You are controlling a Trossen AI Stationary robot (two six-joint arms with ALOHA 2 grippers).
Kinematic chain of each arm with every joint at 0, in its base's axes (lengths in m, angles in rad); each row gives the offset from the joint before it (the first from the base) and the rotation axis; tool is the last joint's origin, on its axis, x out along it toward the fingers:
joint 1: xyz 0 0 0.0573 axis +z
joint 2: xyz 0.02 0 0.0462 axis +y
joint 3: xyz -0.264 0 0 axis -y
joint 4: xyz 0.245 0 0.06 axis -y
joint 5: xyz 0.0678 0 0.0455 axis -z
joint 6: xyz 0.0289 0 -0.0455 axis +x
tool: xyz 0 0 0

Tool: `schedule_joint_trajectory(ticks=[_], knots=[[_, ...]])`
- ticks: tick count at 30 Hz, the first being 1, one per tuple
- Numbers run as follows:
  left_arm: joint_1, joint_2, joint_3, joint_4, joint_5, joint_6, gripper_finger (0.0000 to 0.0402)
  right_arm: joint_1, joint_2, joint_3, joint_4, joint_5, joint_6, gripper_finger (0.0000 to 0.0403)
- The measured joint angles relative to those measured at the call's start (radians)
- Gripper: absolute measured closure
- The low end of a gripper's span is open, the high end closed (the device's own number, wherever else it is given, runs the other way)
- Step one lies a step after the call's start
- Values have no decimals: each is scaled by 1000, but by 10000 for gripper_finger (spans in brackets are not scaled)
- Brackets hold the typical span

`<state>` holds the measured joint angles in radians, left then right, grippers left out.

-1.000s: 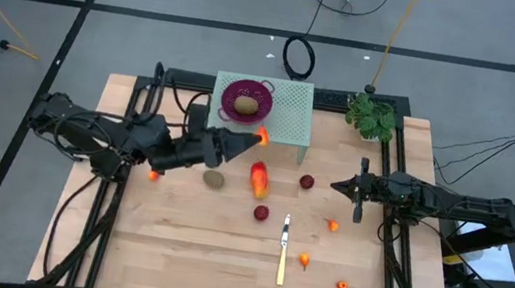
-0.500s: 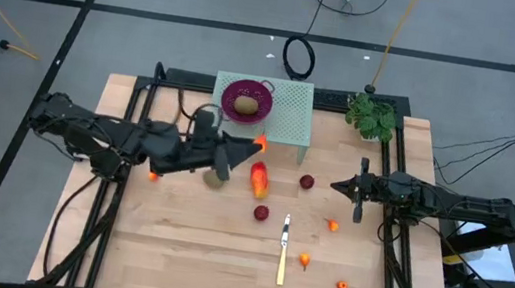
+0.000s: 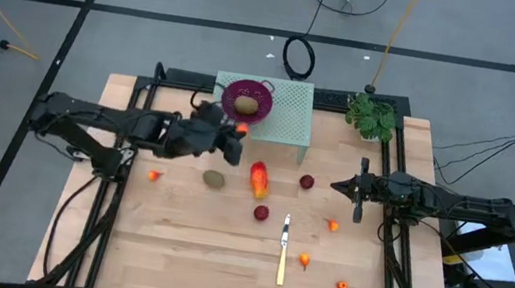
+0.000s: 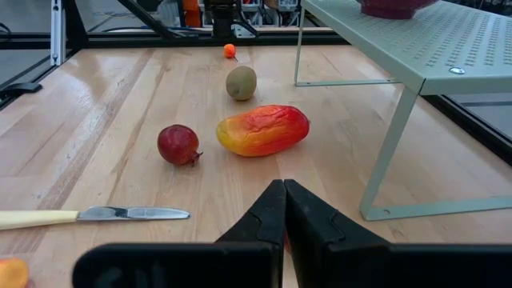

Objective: Pick & Place Fruit
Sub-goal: Put the pear into violet strainer bowl on the shelf

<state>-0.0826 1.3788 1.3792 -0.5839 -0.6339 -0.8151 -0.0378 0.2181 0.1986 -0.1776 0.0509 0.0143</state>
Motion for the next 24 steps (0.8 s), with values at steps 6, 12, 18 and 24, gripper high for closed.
schedule_joint_trajectory(ticks=[6, 12, 18, 24], knots=[[125, 0, 0, -64, 13, 140, 293, 0, 0, 0, 0, 0, 0, 399], [258, 0, 0, -66, 85, 271, 293, 0, 0, 0, 0, 0, 0, 399], [379, 0, 0, -45, 165, 377, 293, 0, 0, 0, 0, 3, 0, 399], [471, 9, 0, 9, 280, 451, 293, 0, 0, 0, 0, 4, 0, 399]])
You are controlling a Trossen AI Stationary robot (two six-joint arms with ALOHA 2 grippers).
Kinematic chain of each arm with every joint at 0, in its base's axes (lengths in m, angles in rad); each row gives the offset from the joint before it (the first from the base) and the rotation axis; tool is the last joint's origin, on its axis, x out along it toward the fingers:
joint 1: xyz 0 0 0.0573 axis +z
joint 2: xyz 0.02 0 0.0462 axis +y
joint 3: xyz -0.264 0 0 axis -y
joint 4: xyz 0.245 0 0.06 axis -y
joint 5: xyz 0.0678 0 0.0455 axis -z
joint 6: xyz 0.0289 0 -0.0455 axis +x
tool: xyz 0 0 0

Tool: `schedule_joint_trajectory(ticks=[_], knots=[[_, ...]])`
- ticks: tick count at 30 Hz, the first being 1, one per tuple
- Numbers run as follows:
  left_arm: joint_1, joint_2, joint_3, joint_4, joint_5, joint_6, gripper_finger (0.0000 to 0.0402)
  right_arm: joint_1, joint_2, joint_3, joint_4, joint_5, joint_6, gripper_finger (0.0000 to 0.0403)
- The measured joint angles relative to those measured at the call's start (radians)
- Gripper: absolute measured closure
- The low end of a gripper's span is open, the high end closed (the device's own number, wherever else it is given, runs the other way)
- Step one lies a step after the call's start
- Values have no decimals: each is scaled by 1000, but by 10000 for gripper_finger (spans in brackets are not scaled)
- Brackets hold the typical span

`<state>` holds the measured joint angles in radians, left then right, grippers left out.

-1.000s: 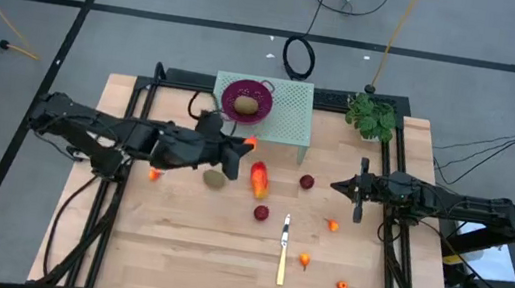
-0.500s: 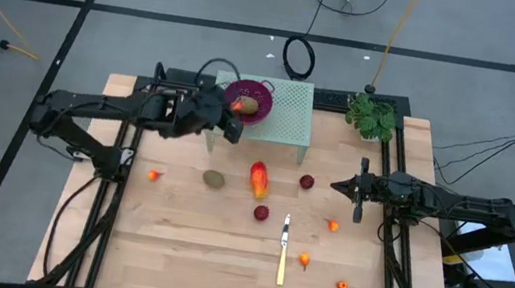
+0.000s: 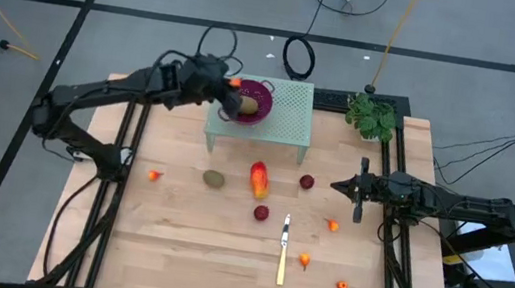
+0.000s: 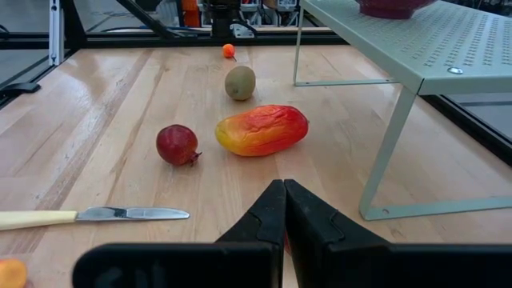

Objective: Pick & Place Fruit
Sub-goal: Put the pear into violet strainer bowl on the shelf

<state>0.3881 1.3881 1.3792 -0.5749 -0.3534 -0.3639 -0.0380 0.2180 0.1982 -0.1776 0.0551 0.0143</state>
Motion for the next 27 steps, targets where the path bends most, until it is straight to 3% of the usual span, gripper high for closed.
schedule_joint_trajectory(ticks=[19, 27], knots=[[68, 125, 0, 129, 99, 144, 293, 0, 0, 0, 0, 1, 0, 399], [70, 176, 0, 133, 102, 295, 293, 0, 0, 0, 0, 3, 0, 399]])
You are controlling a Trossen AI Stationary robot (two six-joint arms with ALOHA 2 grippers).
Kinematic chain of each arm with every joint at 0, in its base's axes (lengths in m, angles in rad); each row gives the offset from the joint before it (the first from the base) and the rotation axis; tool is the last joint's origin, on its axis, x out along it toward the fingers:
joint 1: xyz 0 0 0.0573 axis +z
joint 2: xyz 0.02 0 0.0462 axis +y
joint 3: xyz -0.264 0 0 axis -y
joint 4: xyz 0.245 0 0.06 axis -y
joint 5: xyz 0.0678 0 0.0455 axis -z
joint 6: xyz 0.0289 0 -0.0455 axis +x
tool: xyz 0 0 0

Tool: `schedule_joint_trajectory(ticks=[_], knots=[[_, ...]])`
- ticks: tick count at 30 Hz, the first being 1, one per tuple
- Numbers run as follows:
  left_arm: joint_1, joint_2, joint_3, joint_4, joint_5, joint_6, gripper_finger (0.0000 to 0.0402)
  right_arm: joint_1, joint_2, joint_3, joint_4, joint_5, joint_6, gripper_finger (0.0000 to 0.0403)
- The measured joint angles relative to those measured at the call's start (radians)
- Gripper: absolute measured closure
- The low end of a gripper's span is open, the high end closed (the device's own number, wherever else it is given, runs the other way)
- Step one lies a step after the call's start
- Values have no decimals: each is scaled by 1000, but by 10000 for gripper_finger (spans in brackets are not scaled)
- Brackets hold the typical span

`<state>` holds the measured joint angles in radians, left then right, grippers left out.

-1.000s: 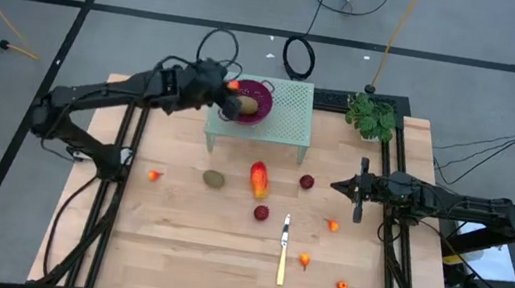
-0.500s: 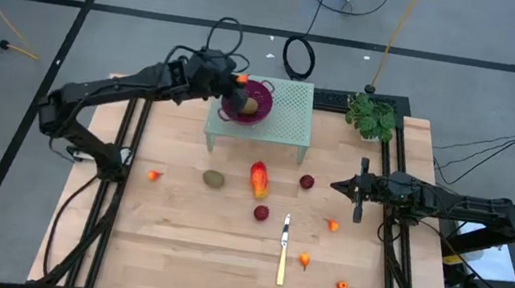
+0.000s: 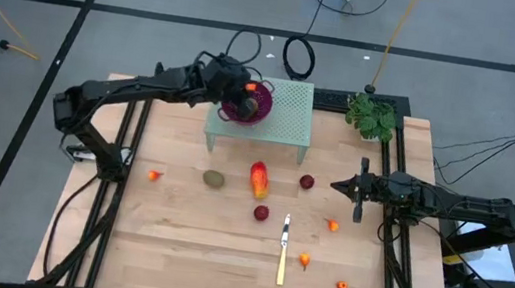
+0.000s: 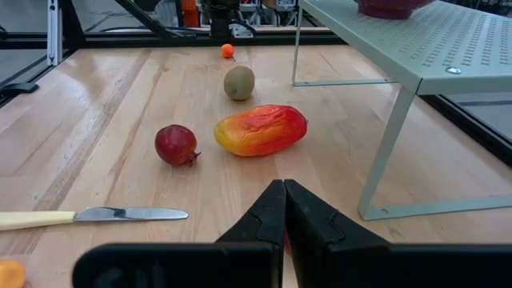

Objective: Pick & Place Fruit
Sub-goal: Put the pear into violet strainer bowl on the shelf

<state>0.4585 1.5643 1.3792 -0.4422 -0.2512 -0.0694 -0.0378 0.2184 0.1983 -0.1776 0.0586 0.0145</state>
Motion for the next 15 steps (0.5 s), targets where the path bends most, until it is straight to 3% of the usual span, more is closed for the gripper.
schedule_joint_trajectory(ticks=[15], knots=[[6, 21, 0, -10, 16, 121, 293, 0, 0, 0, 0, 0, 0, 399]])
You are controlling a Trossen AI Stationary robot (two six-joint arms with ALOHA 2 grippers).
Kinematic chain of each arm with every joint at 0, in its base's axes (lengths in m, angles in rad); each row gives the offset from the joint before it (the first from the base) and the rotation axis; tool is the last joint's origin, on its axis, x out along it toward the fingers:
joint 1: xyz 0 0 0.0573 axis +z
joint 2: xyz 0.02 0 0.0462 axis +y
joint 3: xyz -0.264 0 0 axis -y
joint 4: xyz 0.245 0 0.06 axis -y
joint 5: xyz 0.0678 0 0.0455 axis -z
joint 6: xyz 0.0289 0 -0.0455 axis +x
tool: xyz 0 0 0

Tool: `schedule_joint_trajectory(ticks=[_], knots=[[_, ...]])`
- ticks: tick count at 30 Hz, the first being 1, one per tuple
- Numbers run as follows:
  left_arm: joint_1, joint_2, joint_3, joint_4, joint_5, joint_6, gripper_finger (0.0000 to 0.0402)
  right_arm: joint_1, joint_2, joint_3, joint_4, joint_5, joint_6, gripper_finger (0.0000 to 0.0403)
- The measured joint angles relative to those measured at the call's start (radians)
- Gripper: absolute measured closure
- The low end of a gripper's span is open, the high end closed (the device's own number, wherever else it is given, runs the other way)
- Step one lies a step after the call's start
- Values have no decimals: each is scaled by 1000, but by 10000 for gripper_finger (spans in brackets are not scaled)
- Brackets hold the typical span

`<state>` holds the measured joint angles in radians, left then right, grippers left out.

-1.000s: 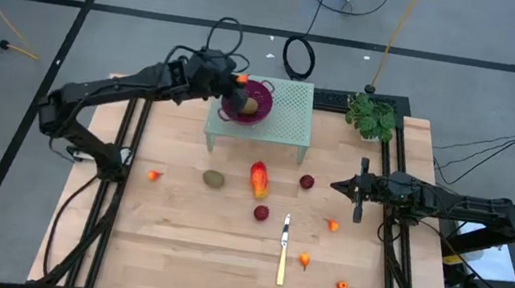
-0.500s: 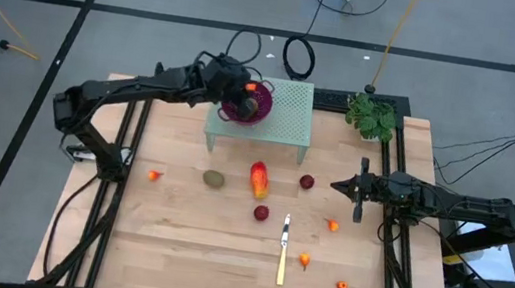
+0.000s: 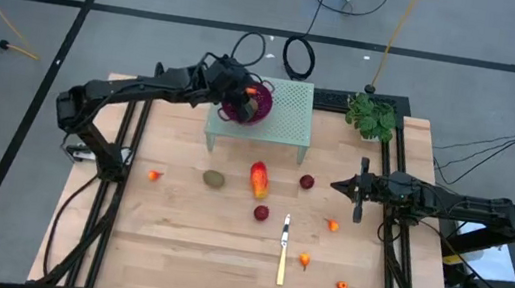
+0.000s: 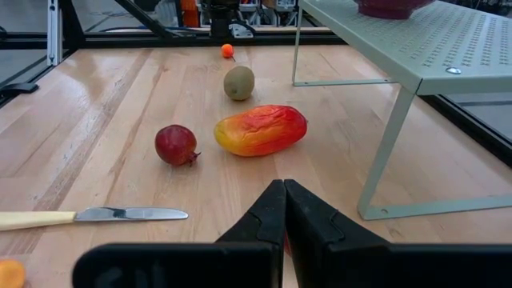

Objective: Pick & Place Fruit
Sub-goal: Put the pear into violet strainer bowl on the shelf

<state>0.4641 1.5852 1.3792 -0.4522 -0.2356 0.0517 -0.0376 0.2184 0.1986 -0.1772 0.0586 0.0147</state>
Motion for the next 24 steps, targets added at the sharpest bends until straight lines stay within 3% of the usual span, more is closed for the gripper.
schedule_joint_trajectory(ticks=[6, 17, 24], knots=[[2, 0, 0, 1, 0, -30, 289, 0, 0, 0, 0, 0, 0, 399], [2, 0, 0, 1, 0, -37, 229, 0, 0, 0, 0, 0, 0, 399], [2, 0, 0, 2, -1, -37, 224, 0, 0, 0, 0, 0, 0, 399]])
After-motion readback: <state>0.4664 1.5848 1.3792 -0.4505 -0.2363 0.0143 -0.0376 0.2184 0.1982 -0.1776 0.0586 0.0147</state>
